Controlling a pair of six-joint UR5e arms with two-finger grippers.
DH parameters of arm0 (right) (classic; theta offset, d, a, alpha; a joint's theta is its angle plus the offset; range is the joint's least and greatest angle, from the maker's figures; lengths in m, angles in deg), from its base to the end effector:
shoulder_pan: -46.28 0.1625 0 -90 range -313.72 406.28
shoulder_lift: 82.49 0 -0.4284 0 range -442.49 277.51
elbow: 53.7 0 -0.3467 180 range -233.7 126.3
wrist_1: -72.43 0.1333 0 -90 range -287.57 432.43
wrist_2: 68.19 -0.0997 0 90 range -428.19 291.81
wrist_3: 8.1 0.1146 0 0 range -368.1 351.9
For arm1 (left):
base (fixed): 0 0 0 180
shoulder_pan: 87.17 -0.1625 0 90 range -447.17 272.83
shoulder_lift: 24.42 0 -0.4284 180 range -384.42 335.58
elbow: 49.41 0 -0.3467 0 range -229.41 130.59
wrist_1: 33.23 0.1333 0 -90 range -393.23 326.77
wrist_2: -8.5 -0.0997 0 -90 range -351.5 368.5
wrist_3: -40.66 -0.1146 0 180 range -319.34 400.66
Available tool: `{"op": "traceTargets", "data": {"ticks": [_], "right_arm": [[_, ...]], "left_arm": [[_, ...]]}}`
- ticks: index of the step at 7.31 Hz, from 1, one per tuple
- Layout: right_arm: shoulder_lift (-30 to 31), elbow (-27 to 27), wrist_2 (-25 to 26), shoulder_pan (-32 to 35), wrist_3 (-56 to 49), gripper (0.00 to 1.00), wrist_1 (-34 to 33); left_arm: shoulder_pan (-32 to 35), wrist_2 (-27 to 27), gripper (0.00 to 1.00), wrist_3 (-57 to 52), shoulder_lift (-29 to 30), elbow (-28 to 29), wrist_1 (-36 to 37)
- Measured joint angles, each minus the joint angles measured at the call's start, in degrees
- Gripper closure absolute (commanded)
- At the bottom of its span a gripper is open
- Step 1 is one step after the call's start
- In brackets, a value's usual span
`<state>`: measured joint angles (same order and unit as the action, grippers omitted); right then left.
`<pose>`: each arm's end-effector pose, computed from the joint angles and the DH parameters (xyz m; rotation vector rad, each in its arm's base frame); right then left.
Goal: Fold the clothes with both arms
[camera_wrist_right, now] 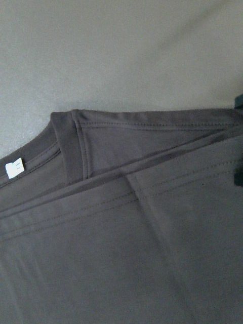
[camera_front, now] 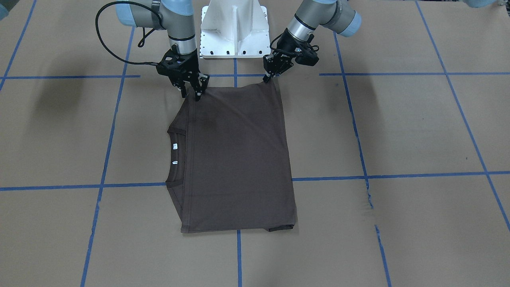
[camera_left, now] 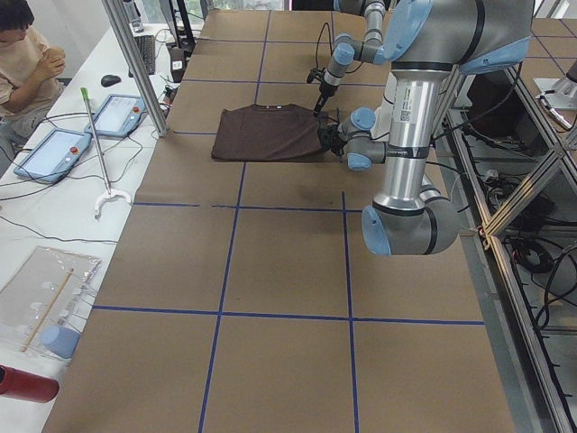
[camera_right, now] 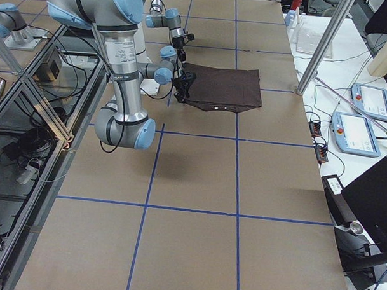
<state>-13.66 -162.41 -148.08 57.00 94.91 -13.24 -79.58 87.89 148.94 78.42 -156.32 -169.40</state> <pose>-0.5324 -0.2569 0.3510 0.1536 -0.7799 0.4604 0.5047 -0.2230 0.3388 0.0339 1.3463 -0.5047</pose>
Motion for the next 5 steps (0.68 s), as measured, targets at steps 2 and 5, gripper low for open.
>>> {"op": "traceTargets", "data": {"ticks": [2,5], "right_arm": [[-1.1,0.7,0.1,0.0,0.1,1.0,0.2],[-1.3,0.6,1.0,0.1,0.0,1.0,0.1]], "left_arm": [[0.0,0.0,1.0,0.0,0.0,-0.3,-0.1],[0.0,0.0,1.0,0.0,0.0,-0.5,0.0]]}}
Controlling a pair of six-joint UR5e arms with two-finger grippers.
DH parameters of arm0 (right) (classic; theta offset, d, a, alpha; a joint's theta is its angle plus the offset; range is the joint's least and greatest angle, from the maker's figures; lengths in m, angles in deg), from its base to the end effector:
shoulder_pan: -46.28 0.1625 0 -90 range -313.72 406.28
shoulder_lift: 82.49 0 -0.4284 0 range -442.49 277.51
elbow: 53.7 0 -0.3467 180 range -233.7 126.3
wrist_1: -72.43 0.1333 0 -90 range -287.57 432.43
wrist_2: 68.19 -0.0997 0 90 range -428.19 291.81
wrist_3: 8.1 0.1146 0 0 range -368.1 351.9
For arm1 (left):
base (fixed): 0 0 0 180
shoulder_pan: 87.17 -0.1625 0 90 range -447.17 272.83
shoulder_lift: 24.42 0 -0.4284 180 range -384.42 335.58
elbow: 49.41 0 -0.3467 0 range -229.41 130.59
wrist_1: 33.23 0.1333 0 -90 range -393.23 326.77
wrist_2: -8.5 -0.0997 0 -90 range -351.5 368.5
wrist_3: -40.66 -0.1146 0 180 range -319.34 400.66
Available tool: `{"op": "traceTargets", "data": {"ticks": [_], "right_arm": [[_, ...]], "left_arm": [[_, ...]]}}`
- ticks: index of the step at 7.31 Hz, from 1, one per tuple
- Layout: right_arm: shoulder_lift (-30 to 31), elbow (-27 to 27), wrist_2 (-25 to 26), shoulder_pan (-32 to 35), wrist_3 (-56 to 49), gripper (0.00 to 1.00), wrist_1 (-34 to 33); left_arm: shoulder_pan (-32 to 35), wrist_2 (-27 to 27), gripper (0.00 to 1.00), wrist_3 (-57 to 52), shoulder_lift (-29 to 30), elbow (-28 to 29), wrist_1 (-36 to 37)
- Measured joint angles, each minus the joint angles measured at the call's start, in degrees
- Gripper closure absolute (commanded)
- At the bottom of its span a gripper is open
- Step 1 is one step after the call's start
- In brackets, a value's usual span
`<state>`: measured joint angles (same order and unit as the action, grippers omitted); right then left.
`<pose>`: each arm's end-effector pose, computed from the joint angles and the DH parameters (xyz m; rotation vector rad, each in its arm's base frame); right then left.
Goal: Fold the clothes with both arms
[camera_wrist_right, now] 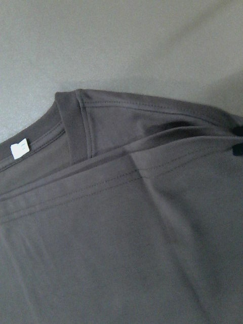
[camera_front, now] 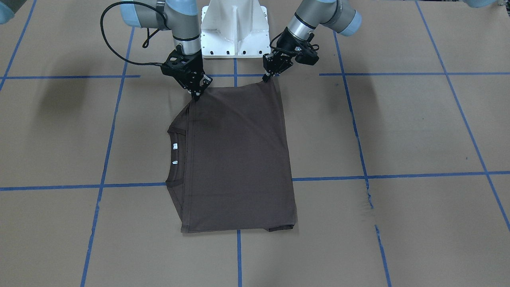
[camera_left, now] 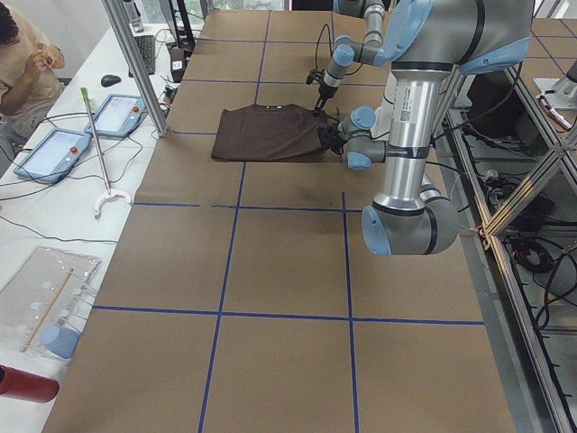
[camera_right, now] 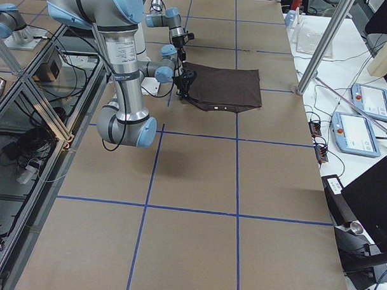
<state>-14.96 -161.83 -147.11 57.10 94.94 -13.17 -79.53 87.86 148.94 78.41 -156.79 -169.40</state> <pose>-0.5376 -0.2609 0.3418 0.1697 -0.7939 0.4695 0.5025 -0.2232 0.3354 0.0338 1.3544 -0.5057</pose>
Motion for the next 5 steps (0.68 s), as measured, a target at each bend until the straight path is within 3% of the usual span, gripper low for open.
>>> {"op": "traceTargets", "data": {"ticks": [2,3,5], "right_arm": [[0.0,-1.5,0.6,0.3,-0.1,1.0,-0.2],[0.3,-4.4,0.6,0.7,-0.2,1.0,-0.6],[0.7,-15.5,0.0,0.8,-0.3,1.0,-7.8]], "left_arm": [[0.2,0.1,1.0,-0.2,-0.3,-1.1,0.4],[0.5,0.8,1.0,-0.7,-0.7,-4.5,3.2],[0.7,3.3,1.0,-1.2,-1.1,-17.5,17.3]]}}
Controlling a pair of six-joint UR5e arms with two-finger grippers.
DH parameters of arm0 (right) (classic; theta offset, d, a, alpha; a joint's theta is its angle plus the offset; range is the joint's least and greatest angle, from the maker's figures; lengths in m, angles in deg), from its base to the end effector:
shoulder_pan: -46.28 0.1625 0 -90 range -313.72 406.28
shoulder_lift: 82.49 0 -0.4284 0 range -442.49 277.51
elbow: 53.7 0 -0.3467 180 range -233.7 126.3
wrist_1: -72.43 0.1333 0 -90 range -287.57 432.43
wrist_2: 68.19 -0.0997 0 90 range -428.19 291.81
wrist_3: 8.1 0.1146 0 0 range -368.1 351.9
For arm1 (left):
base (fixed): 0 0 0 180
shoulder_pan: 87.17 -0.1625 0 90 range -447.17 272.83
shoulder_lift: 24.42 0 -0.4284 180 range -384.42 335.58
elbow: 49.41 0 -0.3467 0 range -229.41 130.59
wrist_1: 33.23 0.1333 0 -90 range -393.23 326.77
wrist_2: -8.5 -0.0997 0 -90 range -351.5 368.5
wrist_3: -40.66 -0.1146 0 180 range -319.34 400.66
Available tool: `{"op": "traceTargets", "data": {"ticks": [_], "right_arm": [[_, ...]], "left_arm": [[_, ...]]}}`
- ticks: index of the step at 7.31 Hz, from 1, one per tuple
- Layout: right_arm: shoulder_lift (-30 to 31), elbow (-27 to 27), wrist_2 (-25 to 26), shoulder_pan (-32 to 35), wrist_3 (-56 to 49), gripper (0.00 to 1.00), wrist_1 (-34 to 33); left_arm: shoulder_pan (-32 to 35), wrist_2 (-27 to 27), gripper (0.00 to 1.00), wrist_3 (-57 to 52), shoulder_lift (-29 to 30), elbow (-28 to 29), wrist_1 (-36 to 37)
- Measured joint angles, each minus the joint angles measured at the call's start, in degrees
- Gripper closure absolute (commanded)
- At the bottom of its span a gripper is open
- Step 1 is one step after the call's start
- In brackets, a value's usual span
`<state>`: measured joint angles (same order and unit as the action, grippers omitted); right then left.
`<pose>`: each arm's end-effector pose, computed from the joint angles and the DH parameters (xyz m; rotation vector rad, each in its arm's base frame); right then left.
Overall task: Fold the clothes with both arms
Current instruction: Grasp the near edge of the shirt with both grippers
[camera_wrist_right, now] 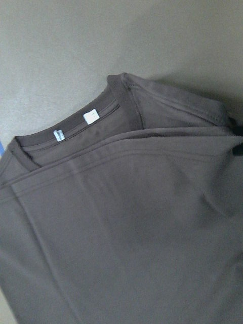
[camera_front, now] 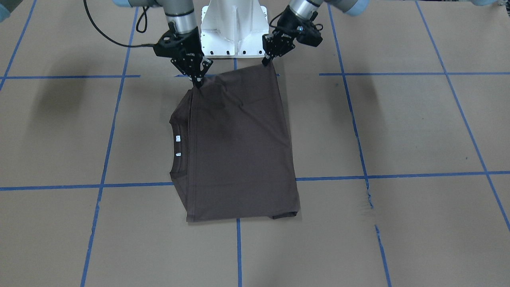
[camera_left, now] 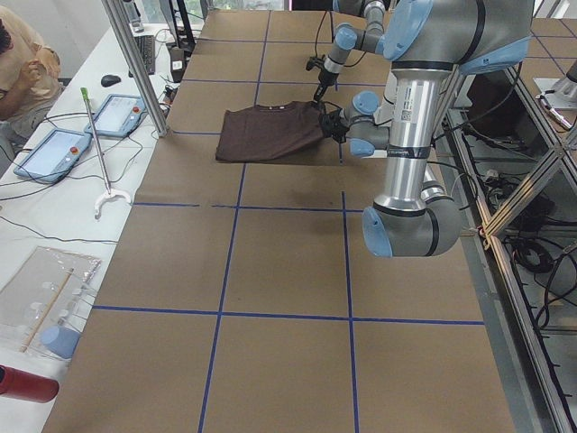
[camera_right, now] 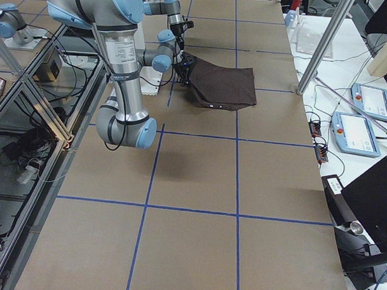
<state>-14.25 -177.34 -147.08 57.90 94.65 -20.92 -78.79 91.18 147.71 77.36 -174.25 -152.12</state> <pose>-0.4640 -0.2541 0.2655 0.1732 -0.9166 0.4825 0.4341 -0.2134 0.2618 0.0090 1.3343 -0.4609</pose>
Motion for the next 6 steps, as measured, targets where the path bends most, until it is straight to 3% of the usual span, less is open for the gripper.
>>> {"op": "traceTargets", "data": {"ticks": [2,3,6], "right_arm": [[-0.7,-12.5,-2.6,-0.6,0.3,1.0,-12.4],[-0.9,-13.7,-3.2,-0.9,0.4,1.0,-14.9],[-2.7,-5.3,-3.3,1.7,-1.1,1.0,-12.2]], "left_arm": [[0.3,3.3,1.0,-0.1,1.2,-12.2,14.6],[1.1,4.6,1.0,-0.5,2.6,-14.2,18.9],[8.6,5.7,1.0,-6.8,9.5,-5.6,21.8]]}}
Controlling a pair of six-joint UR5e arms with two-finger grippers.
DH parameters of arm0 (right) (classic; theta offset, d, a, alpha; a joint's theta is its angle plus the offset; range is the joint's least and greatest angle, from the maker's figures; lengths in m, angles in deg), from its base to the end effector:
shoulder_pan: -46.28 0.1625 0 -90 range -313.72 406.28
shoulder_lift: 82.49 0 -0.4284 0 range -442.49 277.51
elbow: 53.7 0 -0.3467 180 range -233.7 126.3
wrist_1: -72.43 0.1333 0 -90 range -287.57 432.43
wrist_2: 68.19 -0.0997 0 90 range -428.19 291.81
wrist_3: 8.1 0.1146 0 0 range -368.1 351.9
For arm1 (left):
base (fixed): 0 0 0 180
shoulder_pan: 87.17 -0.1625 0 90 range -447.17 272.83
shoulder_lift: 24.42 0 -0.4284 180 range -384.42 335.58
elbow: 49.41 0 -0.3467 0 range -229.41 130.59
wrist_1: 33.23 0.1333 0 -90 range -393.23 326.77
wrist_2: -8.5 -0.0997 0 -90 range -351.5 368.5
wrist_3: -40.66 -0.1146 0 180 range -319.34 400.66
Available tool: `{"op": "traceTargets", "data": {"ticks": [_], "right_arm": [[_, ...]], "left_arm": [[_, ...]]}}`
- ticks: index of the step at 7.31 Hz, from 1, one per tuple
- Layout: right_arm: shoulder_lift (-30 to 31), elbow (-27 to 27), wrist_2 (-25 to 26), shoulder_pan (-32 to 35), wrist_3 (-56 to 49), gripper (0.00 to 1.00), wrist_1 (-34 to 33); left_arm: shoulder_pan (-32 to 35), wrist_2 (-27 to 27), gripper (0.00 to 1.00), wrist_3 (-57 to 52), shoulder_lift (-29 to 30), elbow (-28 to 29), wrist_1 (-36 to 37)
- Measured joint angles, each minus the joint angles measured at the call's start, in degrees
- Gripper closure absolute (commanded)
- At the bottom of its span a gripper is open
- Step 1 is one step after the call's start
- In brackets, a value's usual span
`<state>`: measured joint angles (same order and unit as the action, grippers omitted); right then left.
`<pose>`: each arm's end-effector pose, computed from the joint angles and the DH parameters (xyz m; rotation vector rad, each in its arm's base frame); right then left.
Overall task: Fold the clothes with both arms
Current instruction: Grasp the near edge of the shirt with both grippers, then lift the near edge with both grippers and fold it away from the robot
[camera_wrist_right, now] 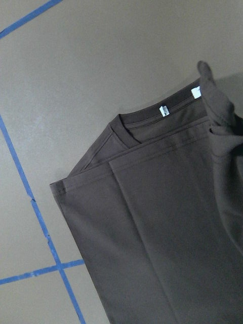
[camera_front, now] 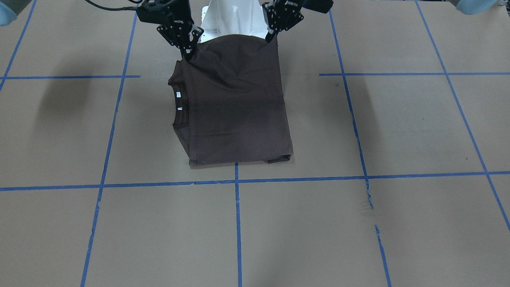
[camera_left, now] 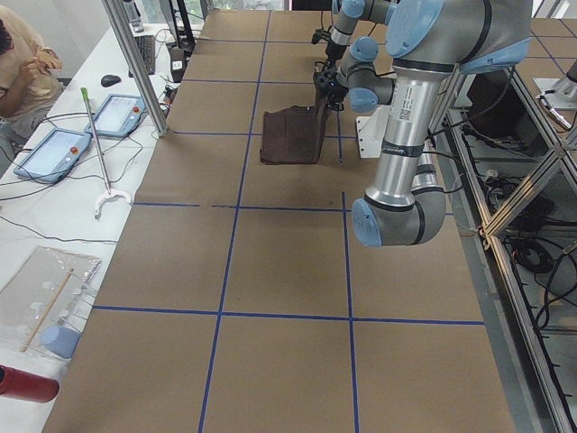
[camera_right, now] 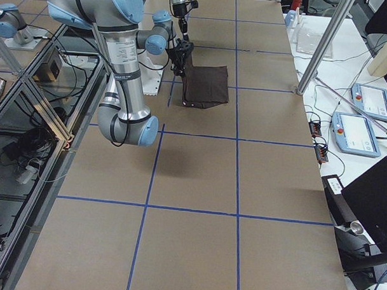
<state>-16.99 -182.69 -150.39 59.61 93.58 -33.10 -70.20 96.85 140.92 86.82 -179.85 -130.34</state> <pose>-0.4361 -0.2563 0.2441 0.1415 -0.8419 0.4669 0.4025 -0.2657 0.2051 0.0963 1.2080 -0.4336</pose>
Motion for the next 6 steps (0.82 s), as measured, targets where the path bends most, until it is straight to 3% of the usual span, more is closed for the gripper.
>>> {"op": "traceTargets", "data": {"ticks": [3,6], "right_arm": [[-4.8,12.1,-0.5,6.6,-2.9,1.0,6.4],[-8.5,23.7,-1.5,10.4,-4.6,1.0,13.4]], "left_arm": [[8.6,0.2,1.0,-6.8,5.7,12.3,-1.3],[12.0,0.1,1.0,-9.2,7.7,26.8,-12.2]]}}
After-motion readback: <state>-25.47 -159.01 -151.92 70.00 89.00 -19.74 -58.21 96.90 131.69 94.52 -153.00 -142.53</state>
